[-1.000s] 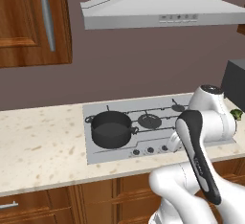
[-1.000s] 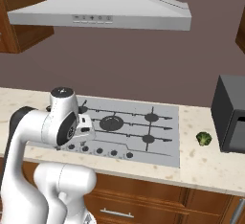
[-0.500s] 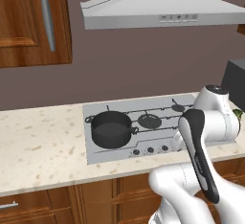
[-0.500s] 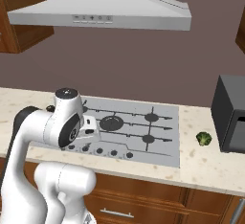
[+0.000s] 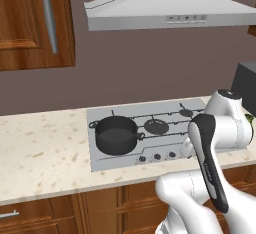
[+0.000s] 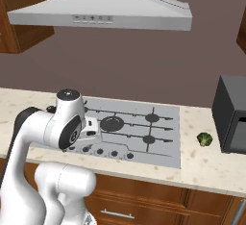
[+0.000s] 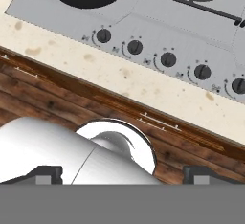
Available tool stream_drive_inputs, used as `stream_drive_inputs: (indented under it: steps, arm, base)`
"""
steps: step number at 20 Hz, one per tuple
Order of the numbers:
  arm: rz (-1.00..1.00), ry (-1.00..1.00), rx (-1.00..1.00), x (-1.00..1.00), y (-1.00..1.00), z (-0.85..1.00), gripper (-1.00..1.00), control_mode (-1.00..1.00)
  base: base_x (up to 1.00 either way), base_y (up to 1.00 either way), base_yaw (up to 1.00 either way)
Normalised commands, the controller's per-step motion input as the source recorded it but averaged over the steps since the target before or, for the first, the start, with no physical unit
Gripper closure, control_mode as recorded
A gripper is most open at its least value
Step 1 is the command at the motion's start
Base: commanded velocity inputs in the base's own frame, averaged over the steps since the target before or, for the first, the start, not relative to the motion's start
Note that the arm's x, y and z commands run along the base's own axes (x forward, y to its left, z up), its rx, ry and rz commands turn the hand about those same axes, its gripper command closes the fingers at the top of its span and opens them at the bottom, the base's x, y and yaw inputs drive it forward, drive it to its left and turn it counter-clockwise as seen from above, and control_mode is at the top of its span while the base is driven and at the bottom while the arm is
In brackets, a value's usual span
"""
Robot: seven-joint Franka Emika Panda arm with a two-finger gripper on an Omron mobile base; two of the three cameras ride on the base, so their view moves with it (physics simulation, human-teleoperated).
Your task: Turn on the burner for the pot on the stove. Wait thirty seconds for the pot to heat up. Then add the broccoli to the pot.
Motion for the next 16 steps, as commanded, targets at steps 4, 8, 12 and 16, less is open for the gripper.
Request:
stream_drive_inputs:
  steps: [4, 8, 12, 16]
  arm:
    - [0.0, 0.0, 0.0, 0.0, 0.0, 0.0, -1.0, -1.0]
    - [0.0, 0.0, 0.0, 0.0, 0.0, 0.0, -1.0, -1.0]
    - [0.0, 0.0, 0.0, 0.0, 0.0, 0.0, -1.0, -1.0]
    - [0.0, 0.0, 0.0, 0.0, 0.0, 0.0, -1.0, -1.0]
  base:
    - [0.0, 0.0, 0.0]
    - [0.0, 0.0, 0.0]
    - [0.0, 0.0, 0.0]
    - [0.0, 0.0, 0.0]
